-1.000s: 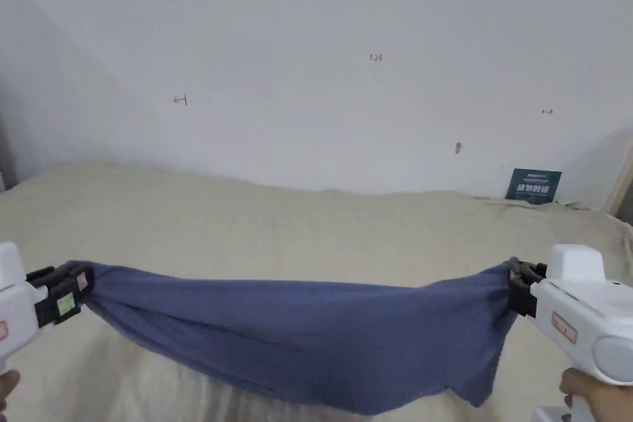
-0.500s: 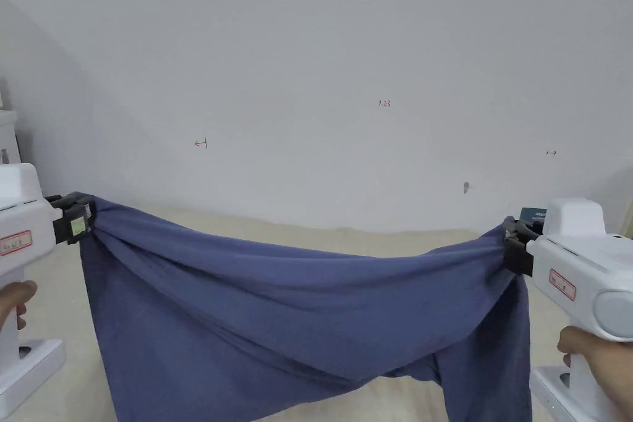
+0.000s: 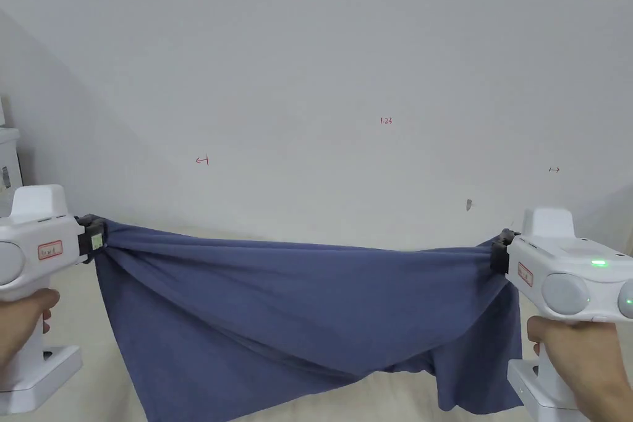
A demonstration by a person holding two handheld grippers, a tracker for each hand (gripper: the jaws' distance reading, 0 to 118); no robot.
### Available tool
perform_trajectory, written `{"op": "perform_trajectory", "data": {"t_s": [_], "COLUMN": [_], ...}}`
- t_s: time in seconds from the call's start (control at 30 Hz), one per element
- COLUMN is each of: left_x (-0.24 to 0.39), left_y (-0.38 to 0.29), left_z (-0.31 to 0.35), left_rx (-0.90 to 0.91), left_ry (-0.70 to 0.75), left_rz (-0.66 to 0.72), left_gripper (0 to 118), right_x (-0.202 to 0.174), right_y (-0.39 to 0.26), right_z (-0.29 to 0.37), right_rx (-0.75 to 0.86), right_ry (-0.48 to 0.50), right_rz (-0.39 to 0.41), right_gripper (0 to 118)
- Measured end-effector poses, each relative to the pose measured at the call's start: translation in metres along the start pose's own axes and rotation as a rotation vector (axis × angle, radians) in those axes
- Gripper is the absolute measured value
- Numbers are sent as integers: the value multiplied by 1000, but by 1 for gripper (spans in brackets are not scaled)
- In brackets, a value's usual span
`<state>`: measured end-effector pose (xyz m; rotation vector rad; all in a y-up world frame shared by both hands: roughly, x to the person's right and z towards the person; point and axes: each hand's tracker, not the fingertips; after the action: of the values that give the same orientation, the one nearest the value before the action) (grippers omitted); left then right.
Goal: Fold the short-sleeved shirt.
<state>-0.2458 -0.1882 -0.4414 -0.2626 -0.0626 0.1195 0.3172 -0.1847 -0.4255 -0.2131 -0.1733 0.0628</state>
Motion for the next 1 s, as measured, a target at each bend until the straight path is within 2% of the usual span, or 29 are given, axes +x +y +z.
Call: {"op": "perform_trajectory", "data": {"t_s": [0.27, 0.6, 0.8, 1.0], "left_x": [23, 32, 26, 14], "left_y": [19, 49, -3, -98], "left_z": [-61, -139, -143, -116], "left_rx": [-41, -38, -81, -217], "left_ry": [11, 36, 36, 26], "left_rz": [-33, -71, -75, -119], "left_gripper": [2, 2, 2, 2], "right_x": [-3, -11, -15, -16], "right_y": [5, 11, -38, -129], "right_z": [-80, -167, -178, -147], "right_rx": [-55, -46, -100, -214], "right_ry": [-33, -28, -8, 9], "right_rz": [34, 70, 100, 120], "right_gripper": [7, 7, 7, 7]}}
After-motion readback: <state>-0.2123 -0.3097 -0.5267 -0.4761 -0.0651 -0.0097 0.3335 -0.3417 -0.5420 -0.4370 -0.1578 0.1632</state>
